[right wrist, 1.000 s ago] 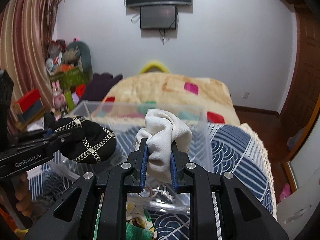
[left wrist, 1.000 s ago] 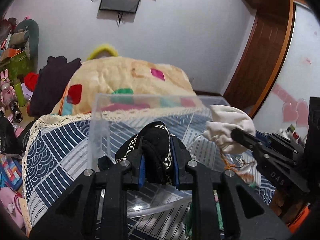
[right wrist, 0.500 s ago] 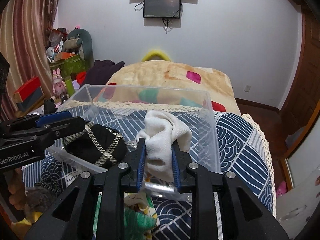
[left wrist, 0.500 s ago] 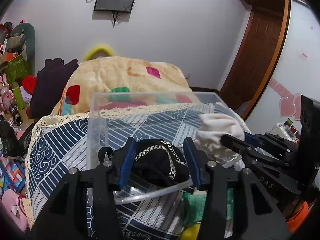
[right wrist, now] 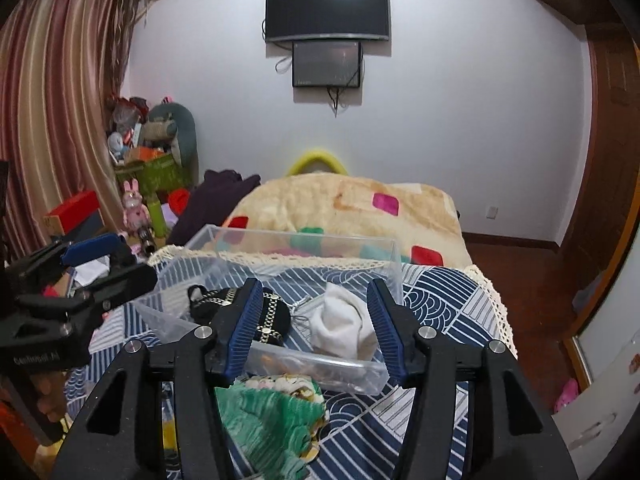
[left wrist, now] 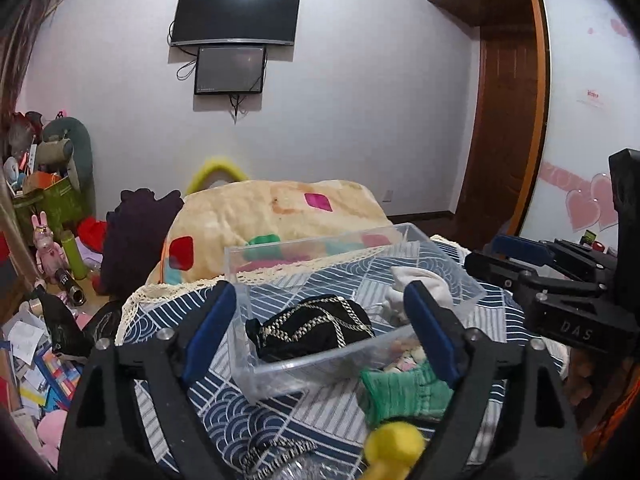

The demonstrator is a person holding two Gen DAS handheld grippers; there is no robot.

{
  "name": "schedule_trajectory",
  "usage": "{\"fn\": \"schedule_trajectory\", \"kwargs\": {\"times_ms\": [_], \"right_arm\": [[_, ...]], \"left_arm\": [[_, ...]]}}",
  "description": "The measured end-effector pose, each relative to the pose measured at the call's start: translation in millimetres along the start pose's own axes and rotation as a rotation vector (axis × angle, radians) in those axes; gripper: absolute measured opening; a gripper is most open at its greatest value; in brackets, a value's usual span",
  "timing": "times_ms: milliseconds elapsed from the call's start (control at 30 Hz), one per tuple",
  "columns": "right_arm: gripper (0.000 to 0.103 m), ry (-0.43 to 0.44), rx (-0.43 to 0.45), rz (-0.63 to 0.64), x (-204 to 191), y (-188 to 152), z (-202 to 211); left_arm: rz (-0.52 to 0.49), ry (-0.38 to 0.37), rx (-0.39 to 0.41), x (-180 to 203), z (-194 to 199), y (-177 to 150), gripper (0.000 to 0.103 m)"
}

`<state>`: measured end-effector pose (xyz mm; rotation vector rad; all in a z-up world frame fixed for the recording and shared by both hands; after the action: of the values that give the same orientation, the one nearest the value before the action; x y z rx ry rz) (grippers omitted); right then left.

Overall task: Organize soft objects
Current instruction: 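Grasp the yellow-green sponge with the left tool while the right tool grasps the green glove, then carry the sponge into the box with the left tool while the right tool drops the glove in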

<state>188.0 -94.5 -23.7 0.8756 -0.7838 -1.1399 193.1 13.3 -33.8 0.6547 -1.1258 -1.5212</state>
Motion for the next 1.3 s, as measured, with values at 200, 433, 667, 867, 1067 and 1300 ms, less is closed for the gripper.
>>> {"fn": "schedule_trajectory", "kwargs": {"times_ms": [200,433,667,867,1067,1300], "right_arm": [[0.051,0.007,0.01,0.003,-2.3,-10.3,14.4],[0.052,0.021,-0.044,0.001,-8.4,-46.4,17.5],[0.051,0.034,-0.125,-0.001,-17.2,-82.1,8.3],[0.051,0.061,-0.185,-0.011,-22.9,-103.5,-3.8],[0.048,0.063,-0.225,-0.01,-29.5,-114.7,-15.6],[0.026,0.071,-0.231,-0.04,-24.0,-120.6,-13.5]], "left_arm": [[0.008,0.0,-0.008,5.8,13.7,-16.2,0.088],[0.055,-0.036,-0.086,14.2,17.0,-59.3,0.088],[0.088,-0.097,-0.151,33.7,15.1,-96.8,0.088],[0.062,-0.138,-0.211,49.2,12.1,-124.6,0.072],[0.079,-0.151,-0.243,49.4,11.4,-139.7,0.062],[0.109,-0.148,-0.23,45.1,22.1,-145.3,0.051]]}}
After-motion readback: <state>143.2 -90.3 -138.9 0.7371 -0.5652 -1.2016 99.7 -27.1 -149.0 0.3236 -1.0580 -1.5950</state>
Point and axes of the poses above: each gripper's, at about its wrist camera, not at the fingertips, and z roughly against the way its jaws point, x to its right, y to its top, the point moved 9 cm from there along -z, roughly the way its jaws point, and after that the axes turned 10 degrees about -y, right-handed, at the moved point
